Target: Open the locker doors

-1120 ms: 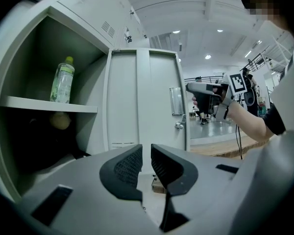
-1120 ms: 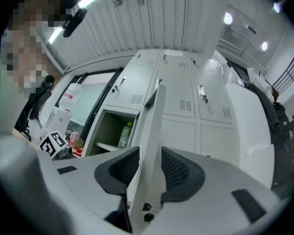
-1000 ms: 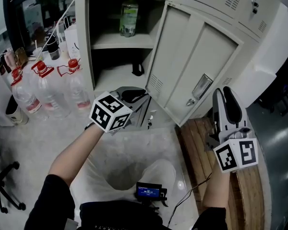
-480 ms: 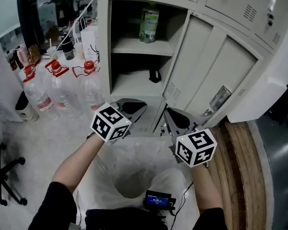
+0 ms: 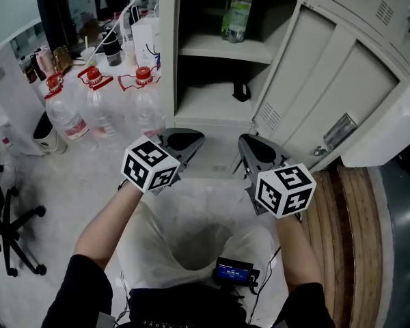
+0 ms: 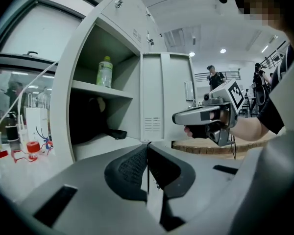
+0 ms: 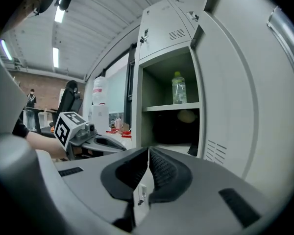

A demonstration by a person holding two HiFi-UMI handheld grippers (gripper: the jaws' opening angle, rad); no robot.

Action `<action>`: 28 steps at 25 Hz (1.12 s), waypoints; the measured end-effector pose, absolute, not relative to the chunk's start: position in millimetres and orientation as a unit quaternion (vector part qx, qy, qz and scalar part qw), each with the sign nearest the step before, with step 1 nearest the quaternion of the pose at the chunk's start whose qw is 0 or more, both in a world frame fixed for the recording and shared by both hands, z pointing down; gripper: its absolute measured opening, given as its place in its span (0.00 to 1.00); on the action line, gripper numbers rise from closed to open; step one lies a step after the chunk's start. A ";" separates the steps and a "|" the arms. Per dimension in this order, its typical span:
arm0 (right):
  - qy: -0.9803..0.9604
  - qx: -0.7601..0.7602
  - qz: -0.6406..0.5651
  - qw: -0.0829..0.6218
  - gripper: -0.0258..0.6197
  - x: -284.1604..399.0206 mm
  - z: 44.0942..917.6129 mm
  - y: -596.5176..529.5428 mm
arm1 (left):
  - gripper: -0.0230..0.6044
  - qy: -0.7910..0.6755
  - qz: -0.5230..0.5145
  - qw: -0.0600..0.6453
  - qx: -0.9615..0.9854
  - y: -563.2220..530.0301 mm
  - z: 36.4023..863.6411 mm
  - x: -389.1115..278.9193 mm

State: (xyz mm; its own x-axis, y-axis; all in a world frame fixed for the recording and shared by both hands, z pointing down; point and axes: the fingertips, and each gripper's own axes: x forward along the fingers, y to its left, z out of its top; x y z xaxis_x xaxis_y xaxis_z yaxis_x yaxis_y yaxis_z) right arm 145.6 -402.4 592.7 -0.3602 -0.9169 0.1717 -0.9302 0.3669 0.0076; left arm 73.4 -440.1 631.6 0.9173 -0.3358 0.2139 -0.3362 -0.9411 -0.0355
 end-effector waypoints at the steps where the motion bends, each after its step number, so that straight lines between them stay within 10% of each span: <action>1: -0.824 0.561 0.044 0.074 0.09 145.5 593.6 -402.2 | 0.07 -0.170 0.111 -0.004 0.979 -438.8 633.1 73.6; 11: -0.813 0.570 0.078 0.091 0.09 159.1 566.7 -403.4 | 0.07 -0.140 0.152 -0.022 0.978 -430.1 605.4 93.0; 28: -0.790 0.553 0.169 0.206 0.09 136.1 290.9 -296.0 | 0.07 -0.194 0.233 0.115 0.946 -320.7 307.5 49.1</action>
